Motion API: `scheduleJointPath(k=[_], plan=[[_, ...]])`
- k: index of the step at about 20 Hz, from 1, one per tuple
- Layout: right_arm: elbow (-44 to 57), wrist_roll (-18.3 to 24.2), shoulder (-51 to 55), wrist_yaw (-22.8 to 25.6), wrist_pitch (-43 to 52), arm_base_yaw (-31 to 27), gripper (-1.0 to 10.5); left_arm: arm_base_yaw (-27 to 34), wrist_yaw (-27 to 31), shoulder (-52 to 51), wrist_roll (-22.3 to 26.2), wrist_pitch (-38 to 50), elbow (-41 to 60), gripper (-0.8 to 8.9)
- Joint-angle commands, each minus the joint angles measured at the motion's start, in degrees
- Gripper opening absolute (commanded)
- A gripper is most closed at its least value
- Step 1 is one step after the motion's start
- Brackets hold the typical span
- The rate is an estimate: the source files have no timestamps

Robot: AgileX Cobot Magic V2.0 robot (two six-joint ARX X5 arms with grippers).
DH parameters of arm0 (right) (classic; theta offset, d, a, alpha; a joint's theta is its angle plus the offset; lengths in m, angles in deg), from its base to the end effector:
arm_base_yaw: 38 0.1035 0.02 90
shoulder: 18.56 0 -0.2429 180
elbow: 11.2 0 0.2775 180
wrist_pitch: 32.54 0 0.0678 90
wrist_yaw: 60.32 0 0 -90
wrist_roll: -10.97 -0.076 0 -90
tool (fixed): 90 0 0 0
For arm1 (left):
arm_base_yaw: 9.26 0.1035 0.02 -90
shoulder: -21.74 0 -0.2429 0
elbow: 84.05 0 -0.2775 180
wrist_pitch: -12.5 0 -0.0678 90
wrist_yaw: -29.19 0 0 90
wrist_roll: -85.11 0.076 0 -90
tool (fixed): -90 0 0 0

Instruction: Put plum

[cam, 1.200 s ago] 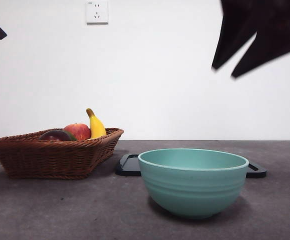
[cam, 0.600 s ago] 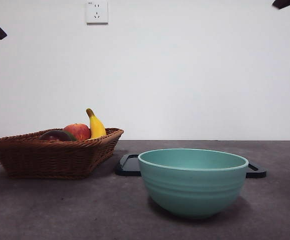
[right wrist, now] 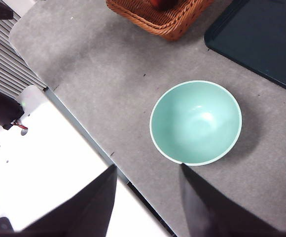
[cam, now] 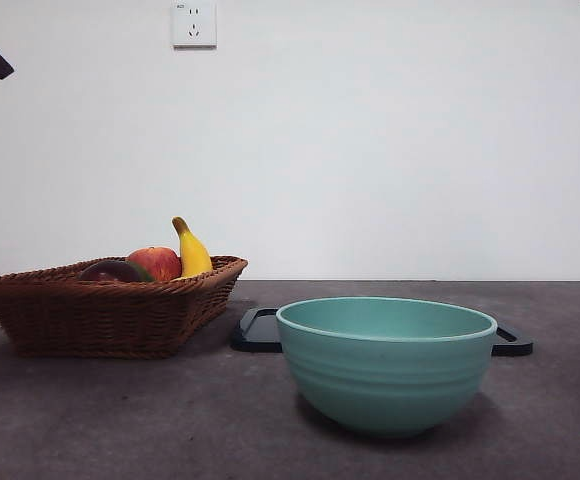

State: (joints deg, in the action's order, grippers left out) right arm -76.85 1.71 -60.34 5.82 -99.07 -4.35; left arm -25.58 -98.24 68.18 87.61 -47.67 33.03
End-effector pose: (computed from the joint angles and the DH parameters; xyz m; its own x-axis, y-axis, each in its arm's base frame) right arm 0.1441 0.1329 0.2846 0.3357 0.7094 -0.6197 -0.6538 0.6491 0.3889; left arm 0.1899 -0.1037 0.2697 0.3803 -0.7447 -0.5485 0.6732 0.6295 -0.3879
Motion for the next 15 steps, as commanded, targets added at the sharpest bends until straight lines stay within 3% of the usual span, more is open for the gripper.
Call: scheduleJointPath(k=[1,2,4,5,15], plan=[[-0.96,0.52,-0.44,-0.13,0.17,0.24,2.0,-0.2,-0.15,0.35,0.92,0.44,-0.61,2.9],[-0.96,0.52,-0.44,-0.13,0.17,0.24,1.9,-0.2,-0.15,0.35,0.92,0.42,-0.61,2.01],[-0.96,0.74,-0.42,-0.13,0.11,0.24,0.6,-0.2,-0.15,0.35,0.94,0.42,-0.61,0.32],[-0.96,1.07,-0.42,-0.11,0.11,0.24,0.1,-0.2,-0.15,0.35,0.92,0.42,-0.61,0.07],[-0.96,1.14,-0.42,-0.13,0.46,0.24,0.1,-0.2,-0.13,0.33,0.96,0.55,-0.61,0.06]])
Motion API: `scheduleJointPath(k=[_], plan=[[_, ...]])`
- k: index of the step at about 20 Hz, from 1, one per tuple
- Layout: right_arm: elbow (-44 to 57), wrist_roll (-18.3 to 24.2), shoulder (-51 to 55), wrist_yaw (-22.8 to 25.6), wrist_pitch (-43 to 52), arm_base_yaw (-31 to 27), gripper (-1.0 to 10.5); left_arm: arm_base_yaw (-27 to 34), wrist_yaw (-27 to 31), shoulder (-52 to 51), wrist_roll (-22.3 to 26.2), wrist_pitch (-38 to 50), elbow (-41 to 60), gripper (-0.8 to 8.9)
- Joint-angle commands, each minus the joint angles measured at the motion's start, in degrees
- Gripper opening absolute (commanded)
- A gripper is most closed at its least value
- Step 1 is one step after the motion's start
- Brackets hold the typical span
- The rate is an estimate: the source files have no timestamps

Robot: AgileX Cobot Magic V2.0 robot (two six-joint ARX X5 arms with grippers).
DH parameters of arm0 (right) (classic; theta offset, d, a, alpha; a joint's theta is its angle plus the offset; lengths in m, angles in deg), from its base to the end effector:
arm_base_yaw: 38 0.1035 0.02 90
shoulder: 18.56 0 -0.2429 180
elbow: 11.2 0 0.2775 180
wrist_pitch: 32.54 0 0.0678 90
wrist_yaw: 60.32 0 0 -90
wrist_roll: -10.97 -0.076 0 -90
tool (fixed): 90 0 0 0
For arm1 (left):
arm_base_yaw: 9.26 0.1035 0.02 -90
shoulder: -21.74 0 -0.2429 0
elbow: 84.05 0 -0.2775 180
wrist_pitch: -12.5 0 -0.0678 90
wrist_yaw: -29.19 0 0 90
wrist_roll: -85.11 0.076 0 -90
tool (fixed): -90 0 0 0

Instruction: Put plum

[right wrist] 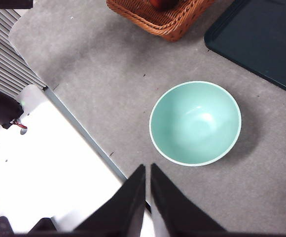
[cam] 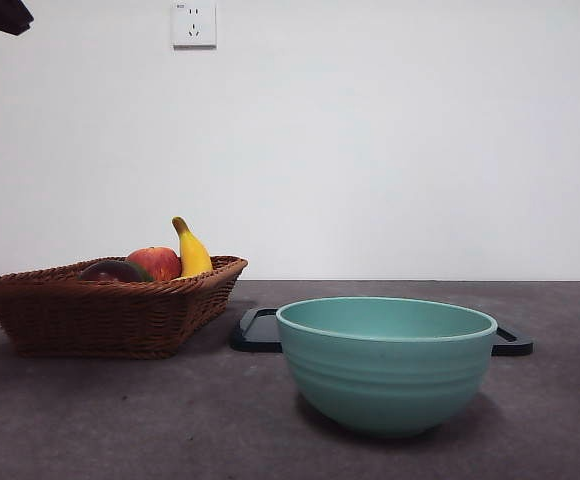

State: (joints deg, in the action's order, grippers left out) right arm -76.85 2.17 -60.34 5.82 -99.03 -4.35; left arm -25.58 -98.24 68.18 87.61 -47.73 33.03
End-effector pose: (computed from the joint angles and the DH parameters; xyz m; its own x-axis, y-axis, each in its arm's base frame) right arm 0.1442 0.1329 0.2847 0.3361 0.7096 -0.6193 -0.6594 0.6467 0.3833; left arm 0.1898 -0.1037 0.2696 0.3797 -0.7445 -0.5491 0.6728 0.6296 -0.3884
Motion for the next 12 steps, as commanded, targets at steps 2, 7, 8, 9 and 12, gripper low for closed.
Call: scheduleJointPath(k=[2,7,8,9,12], plan=[[-0.96,0.66,-0.42,-0.13,0.42,0.24,0.1,-0.2,-0.13,0.35,0.96,0.63,-0.61,0.07],[-0.96,0.68,-0.42,-0.13,0.42,0.24,0.1,-0.2,-0.13,0.35,0.96,0.63,-0.61,0.06],[-0.96,0.68,-0.42,-0.13,0.42,0.24,0.1,-0.2,-0.13,0.35,0.96,0.63,-0.61,0.06],[-0.96,0.68,-0.42,-0.13,0.42,0.24,0.1,-0.2,-0.13,0.35,0.96,0.79,-0.61,0.07],[-0.96,0.68,-0.42,-0.13,0.42,0.24,0.1,-0.2,0.26,0.24,2.19,2.19,-0.61,0.07]])
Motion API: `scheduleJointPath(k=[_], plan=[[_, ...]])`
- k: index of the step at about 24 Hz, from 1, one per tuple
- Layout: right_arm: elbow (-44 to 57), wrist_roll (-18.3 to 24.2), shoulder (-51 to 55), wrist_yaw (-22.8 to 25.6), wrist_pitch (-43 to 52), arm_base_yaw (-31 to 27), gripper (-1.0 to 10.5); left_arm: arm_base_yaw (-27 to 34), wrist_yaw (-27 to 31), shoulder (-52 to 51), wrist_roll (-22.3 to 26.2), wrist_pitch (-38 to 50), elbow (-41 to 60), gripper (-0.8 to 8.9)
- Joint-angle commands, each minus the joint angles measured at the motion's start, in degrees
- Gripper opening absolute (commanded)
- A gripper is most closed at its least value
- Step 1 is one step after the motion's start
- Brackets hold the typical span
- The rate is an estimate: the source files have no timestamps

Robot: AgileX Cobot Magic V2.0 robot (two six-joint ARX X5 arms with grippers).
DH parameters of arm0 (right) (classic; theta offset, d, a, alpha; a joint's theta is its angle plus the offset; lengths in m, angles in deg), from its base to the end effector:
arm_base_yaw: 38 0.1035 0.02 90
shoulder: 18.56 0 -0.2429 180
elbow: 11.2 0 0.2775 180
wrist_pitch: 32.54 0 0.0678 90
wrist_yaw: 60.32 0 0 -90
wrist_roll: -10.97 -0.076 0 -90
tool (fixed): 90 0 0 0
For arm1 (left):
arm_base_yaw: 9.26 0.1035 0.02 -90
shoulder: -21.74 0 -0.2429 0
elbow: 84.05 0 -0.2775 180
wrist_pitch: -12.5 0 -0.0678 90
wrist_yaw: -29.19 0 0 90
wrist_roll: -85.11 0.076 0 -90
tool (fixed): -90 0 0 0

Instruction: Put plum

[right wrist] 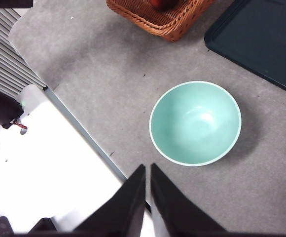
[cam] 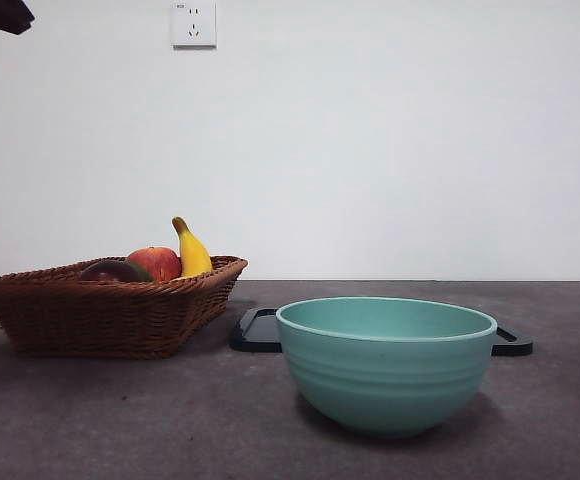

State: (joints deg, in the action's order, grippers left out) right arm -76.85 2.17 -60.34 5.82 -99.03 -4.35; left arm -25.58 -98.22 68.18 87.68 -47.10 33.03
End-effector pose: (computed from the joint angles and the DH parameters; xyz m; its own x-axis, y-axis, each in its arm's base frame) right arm 0.1442 0.1329 0.2847 0.3361 0.7096 -0.6193 -0.6594 0.6467 0.3833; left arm 0.1907 -0.1040 0.2706 0.3857 -0.7460 -0.5429 0.6775 0.6284 -0.3821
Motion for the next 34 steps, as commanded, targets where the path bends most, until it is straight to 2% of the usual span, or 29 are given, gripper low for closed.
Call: scheduleJointPath(k=[1,2,6,9,12,23,34], plan=[[-0.96,0.68,-0.42,-0.13,0.42,0.24,0.1,0.07,1.31,-0.59,4.94,2.4,-0.61,0.07],[-0.96,0.68,-0.42,-0.13,0.42,0.24,0.1,0.83,3.89,-1.95,7.3,4.46,-0.59,0.07],[-0.96,0.68,-0.42,-0.13,0.42,0.24,0.1,7.26,13.81,-10.29,8.83,20.48,1.42,0.07],[-0.96,0.68,-0.42,-0.13,0.42,0.24,0.1,12.59,24.98,-17.64,9.73,32.26,7.61,0.06],[-0.96,0.68,-0.42,-0.13,0.44,0.24,0.1,16.24,30.97,-24.92,9.81,39.54,16.72,0.07],[-0.96,0.68,-0.42,-0.13,0.42,0.24,0.1,18.69,32.06,-37.66,8.17,42.47,37.33,0.06],[-0.96,0.68,-0.42,-0.13,0.42,0.24,0.1,20.2,33.68,-44.09,8.07,41.9,46.77,0.06]])
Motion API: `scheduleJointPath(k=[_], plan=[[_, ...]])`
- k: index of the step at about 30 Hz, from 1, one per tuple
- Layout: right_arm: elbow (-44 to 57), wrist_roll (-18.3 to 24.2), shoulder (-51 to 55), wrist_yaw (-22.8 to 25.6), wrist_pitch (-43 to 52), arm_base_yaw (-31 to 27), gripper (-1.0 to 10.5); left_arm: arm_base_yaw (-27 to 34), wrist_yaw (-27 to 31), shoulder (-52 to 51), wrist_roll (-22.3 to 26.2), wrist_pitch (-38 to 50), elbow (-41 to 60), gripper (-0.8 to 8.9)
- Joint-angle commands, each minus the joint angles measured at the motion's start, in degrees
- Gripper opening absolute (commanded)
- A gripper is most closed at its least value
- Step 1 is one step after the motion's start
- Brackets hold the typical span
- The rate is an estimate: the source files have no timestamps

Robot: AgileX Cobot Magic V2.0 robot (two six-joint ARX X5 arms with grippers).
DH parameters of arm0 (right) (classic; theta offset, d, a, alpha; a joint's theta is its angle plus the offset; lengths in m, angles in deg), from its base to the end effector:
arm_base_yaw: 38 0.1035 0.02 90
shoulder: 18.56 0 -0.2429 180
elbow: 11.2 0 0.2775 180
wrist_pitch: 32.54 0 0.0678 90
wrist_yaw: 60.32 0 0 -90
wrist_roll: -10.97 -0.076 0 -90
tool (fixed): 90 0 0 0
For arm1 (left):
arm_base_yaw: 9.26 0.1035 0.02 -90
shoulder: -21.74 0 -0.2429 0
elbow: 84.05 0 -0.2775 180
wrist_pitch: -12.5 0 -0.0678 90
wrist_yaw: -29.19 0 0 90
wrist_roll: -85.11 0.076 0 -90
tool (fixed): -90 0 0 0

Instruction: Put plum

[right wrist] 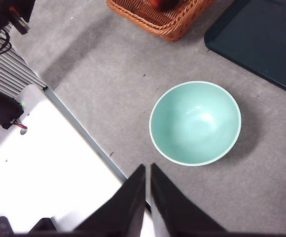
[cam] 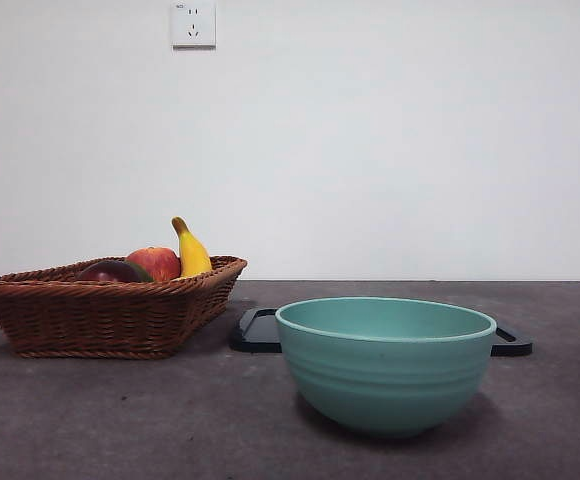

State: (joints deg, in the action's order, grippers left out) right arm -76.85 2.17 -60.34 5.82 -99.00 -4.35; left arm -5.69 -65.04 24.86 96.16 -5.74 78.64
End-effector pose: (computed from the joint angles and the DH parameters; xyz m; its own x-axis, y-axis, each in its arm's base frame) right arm 0.1442 0.1329 0.2847 0.3363 0.7098 -0.6189 -0.6596 0.6466 0.3832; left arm 0.1897 0.0062 0.1746 0.9974 -0.0117 -0.0704 0.0246 0.9822 0.1861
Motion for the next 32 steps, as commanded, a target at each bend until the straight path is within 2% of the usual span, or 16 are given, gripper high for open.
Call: scheduleJointPath(k=[1,11,32], plan=[[-0.96,0.68,-0.42,-0.13,0.42,0.24,0.1,0.42,0.52,-1.25,-0.48,0.37,1.77,0.07],[-0.96,0.68,-0.42,-0.13,0.46,0.24,0.1,0.72,1.53,-2.95,-1.73,-5.07,4.17,0.06],[-0.96,0.68,-0.42,-0.13,1.62,0.24,0.1,0.81,1.53,-2.95,-1.68,-4.96,4.15,0.06]])
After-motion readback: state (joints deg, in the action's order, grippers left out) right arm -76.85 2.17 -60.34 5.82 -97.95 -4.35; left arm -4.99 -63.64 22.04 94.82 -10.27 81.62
